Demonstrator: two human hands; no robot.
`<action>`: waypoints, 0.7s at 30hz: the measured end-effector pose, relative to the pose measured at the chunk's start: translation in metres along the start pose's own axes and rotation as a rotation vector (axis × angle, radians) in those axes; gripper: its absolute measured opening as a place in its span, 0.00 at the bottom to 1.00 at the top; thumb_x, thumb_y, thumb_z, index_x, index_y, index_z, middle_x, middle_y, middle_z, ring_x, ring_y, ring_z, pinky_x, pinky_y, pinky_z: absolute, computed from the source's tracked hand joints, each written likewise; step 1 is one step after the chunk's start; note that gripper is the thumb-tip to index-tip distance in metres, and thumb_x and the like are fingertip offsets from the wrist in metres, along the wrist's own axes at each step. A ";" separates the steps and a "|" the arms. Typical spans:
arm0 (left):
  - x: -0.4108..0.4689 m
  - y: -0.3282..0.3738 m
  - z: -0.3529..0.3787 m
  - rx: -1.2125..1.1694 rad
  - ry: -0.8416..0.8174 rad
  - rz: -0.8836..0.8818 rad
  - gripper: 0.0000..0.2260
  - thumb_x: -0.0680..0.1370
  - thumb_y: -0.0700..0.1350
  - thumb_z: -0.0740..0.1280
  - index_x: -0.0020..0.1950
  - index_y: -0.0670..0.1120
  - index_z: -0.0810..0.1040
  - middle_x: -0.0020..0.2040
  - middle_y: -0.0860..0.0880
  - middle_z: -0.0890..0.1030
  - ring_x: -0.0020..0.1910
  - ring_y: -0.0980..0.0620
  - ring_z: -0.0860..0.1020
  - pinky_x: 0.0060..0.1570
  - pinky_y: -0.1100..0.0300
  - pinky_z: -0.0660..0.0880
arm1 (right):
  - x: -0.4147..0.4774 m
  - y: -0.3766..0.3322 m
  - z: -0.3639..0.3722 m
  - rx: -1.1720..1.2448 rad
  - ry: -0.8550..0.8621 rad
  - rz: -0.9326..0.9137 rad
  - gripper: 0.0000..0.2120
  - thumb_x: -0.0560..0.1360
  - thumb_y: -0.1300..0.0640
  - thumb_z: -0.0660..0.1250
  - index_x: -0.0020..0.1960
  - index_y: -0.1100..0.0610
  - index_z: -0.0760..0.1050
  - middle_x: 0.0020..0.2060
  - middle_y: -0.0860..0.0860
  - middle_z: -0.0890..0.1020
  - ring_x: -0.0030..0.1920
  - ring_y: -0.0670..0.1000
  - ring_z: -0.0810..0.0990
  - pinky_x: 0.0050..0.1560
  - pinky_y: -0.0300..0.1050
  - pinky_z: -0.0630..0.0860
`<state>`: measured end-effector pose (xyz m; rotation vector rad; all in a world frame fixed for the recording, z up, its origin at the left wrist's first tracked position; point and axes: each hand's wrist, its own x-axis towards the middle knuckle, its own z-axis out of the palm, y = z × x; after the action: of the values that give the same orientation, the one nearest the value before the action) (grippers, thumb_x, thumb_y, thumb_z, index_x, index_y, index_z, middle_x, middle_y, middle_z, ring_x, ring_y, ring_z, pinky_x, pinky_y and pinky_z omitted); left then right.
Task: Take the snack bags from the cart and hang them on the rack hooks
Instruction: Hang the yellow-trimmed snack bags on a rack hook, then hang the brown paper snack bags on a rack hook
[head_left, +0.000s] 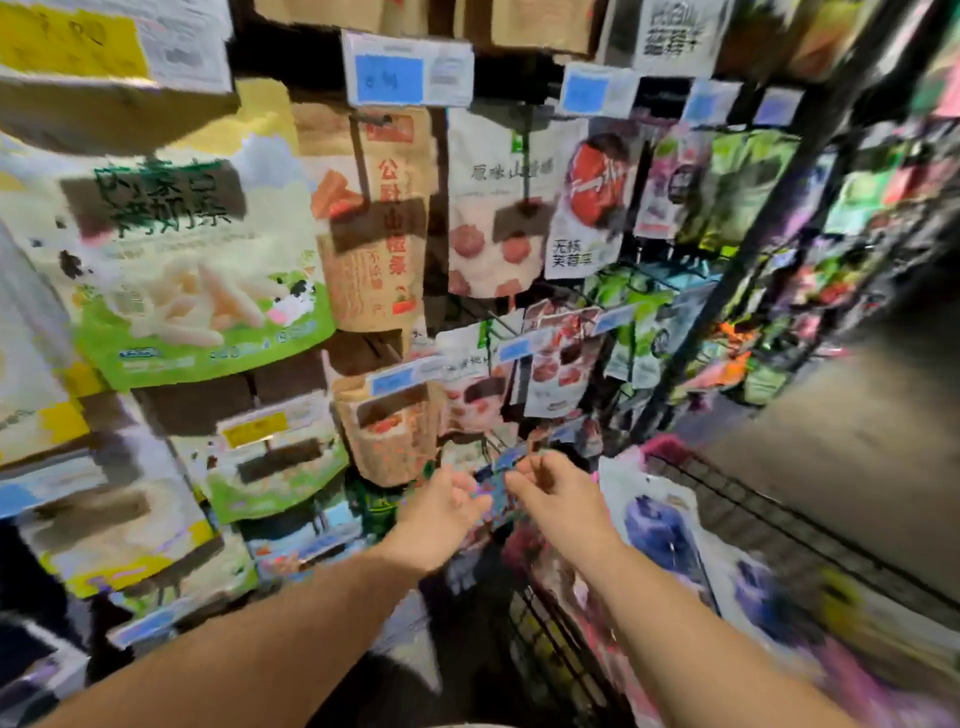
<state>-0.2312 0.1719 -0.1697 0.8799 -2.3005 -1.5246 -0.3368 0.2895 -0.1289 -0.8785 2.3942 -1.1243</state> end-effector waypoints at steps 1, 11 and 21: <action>0.002 0.005 0.023 0.028 -0.116 0.025 0.08 0.77 0.44 0.68 0.44 0.50 0.69 0.33 0.53 0.70 0.28 0.62 0.69 0.32 0.70 0.65 | -0.007 0.019 -0.013 -0.016 0.031 0.047 0.06 0.76 0.52 0.69 0.44 0.49 0.72 0.40 0.48 0.79 0.43 0.50 0.77 0.40 0.41 0.65; 0.000 0.023 0.174 0.364 -0.630 0.098 0.05 0.77 0.52 0.67 0.45 0.55 0.71 0.35 0.55 0.73 0.34 0.54 0.73 0.35 0.62 0.70 | -0.099 0.170 -0.089 -0.004 0.246 0.441 0.06 0.76 0.51 0.69 0.44 0.51 0.73 0.40 0.47 0.79 0.44 0.50 0.77 0.39 0.39 0.67; -0.004 0.004 0.206 0.874 -0.637 0.289 0.17 0.77 0.65 0.56 0.49 0.53 0.71 0.48 0.54 0.79 0.50 0.50 0.77 0.51 0.56 0.71 | -0.171 0.244 -0.096 -0.037 0.270 0.693 0.07 0.77 0.48 0.67 0.46 0.50 0.72 0.44 0.48 0.80 0.46 0.50 0.78 0.41 0.42 0.68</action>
<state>-0.3340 0.3298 -0.2526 0.1445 -3.4510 -0.6817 -0.3555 0.5774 -0.2511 0.1312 2.6063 -0.9485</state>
